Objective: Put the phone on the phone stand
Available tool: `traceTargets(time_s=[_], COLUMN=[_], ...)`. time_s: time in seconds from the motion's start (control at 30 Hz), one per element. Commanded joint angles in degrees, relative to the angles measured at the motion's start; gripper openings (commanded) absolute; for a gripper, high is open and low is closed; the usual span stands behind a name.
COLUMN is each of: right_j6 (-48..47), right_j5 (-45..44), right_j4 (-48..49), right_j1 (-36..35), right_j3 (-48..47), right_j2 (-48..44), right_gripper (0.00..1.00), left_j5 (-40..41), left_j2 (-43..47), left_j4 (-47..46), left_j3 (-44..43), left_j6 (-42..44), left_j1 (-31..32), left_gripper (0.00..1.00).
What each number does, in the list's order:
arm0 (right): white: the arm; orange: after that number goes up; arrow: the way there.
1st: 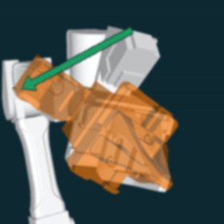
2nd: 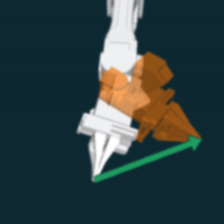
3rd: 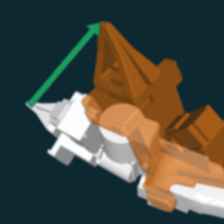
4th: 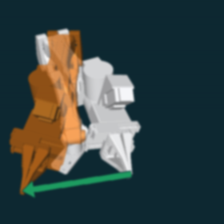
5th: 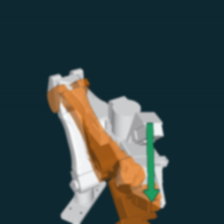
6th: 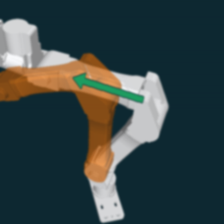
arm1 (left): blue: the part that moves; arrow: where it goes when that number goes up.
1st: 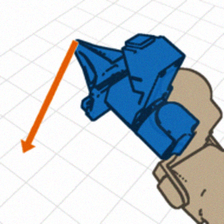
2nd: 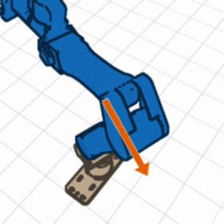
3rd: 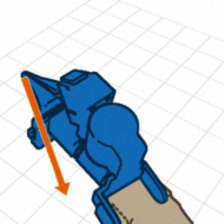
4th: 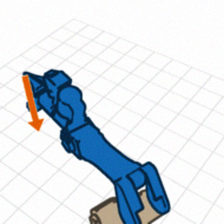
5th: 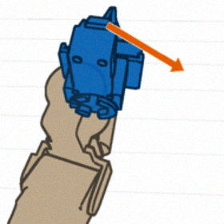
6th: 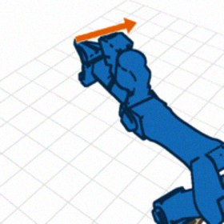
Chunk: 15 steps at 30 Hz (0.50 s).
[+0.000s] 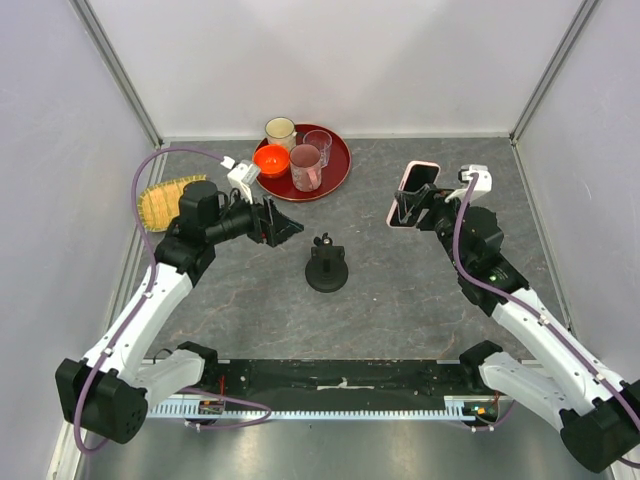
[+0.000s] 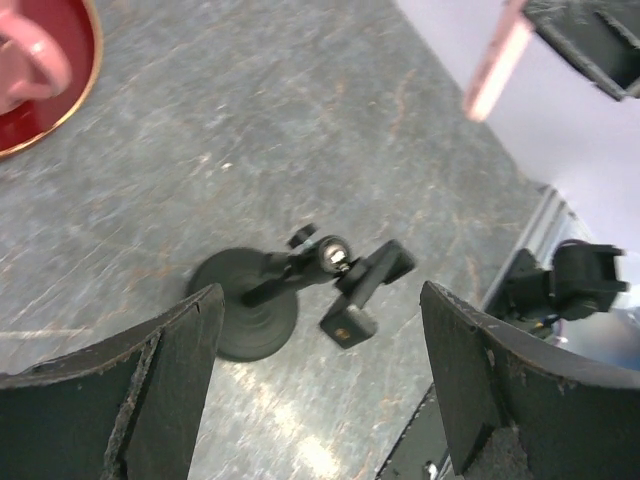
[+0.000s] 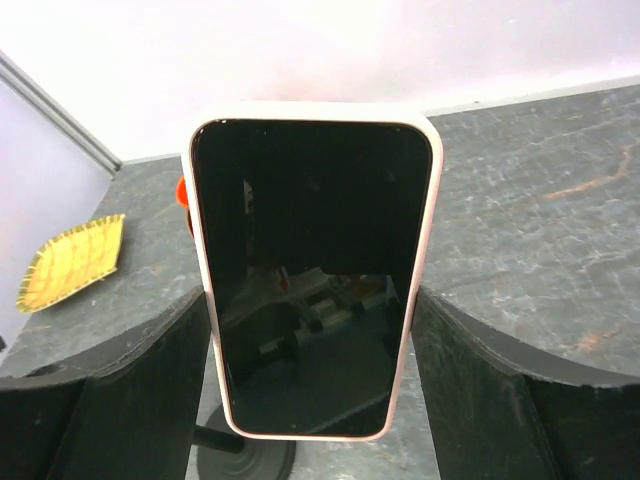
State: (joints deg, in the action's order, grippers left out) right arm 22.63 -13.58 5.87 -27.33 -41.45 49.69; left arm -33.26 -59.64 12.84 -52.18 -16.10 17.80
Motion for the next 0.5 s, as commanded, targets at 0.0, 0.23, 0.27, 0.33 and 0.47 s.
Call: traceTargets(time_s=[0.0,0.23,0.27,0.33,0.47], right_j6=[3.64,10.14,11.28,14.01,15.25], right_j5=[4.43,12.36,12.01,12.35,12.36], right_j4=[2.39,-0.50,-1.46,-1.74,-3.31], right_j1=[-0.27,-0.18,-0.18,-0.18,-0.26], right_j3=[-7.24,-12.07,-12.25,-12.07,-12.07], right_j2=[0.76,3.13,2.87,1.99,0.67], right_gripper=[0.00,0.00,0.00,0.00,0.00], left_j5=[-11.65,17.20,18.82,21.12,25.42], left_j2=[-0.13,-3.19,-4.51,-9.08,-13.75], left_j4=[-11.86,-13.89,-13.55,-13.19,-13.19], left_j3=[0.07,-7.74,-8.63,-11.78,-15.14], left_j6=[-7.62,-3.51,-2.89,-1.83,-0.25], left_j1=[2.23,22.69,23.76,26.30,29.74], left_gripper=[0.86,0.89,0.89,0.89,0.90])
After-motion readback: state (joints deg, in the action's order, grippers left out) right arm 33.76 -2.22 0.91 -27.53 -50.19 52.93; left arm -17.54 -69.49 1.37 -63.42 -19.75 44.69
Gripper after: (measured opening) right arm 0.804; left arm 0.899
